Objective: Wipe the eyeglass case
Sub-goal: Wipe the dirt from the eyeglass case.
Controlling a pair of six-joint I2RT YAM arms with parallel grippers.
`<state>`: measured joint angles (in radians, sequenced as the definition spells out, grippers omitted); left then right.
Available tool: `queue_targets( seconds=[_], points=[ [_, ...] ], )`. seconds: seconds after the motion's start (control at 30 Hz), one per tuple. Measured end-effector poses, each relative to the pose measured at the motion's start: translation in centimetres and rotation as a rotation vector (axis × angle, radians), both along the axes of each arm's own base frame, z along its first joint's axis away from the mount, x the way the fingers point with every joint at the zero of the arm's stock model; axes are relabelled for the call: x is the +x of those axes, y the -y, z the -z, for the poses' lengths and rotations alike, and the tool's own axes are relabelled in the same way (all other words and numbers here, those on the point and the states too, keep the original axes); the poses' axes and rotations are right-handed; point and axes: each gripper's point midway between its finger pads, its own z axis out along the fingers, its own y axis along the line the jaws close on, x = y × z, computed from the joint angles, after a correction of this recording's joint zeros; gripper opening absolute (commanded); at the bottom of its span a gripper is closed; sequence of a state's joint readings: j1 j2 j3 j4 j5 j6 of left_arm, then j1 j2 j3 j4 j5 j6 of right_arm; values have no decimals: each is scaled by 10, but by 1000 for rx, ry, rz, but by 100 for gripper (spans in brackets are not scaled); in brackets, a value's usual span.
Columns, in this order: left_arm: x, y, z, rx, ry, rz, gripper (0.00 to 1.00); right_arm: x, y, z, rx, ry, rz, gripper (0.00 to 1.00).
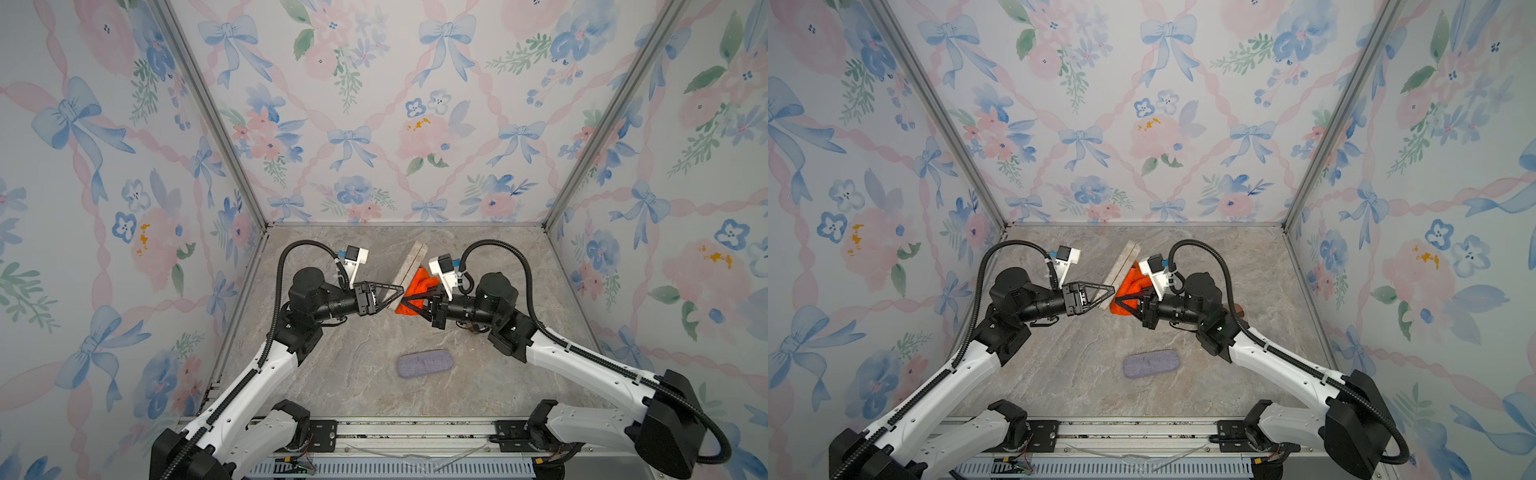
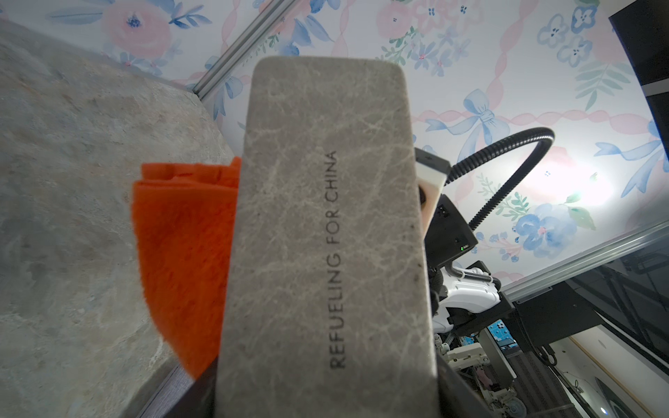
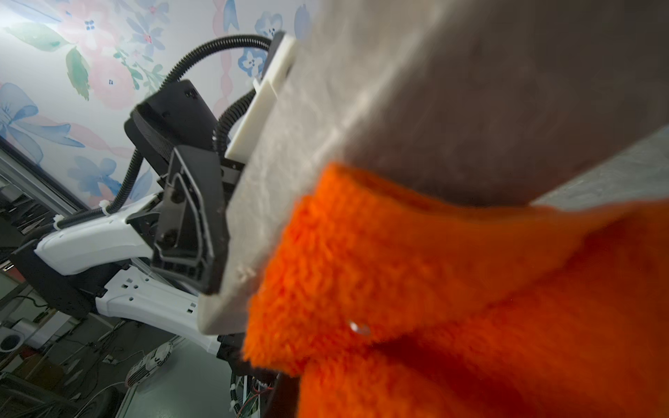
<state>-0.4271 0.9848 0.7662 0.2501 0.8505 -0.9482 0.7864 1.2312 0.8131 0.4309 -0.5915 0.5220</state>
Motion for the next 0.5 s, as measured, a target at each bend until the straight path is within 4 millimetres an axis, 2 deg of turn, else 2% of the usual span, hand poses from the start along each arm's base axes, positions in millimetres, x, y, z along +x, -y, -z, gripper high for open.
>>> queue_targets(
  seconds=[0.1,0.2,0.37,0.5],
  points=[
    [-2,1,0,-1,2,10,31,0,-2,6,-12,-14,-6,0],
    [-2,0,-3,-7,13,10,31,10,3,-3,-7,-5,15,0],
    [-6,-2,-5,-12,26,11,32,57,34,-39,23,44,143,0],
    [-10,-5,4,-7,16,13,31,83,58,-68,43,93,239,0]
  ],
)
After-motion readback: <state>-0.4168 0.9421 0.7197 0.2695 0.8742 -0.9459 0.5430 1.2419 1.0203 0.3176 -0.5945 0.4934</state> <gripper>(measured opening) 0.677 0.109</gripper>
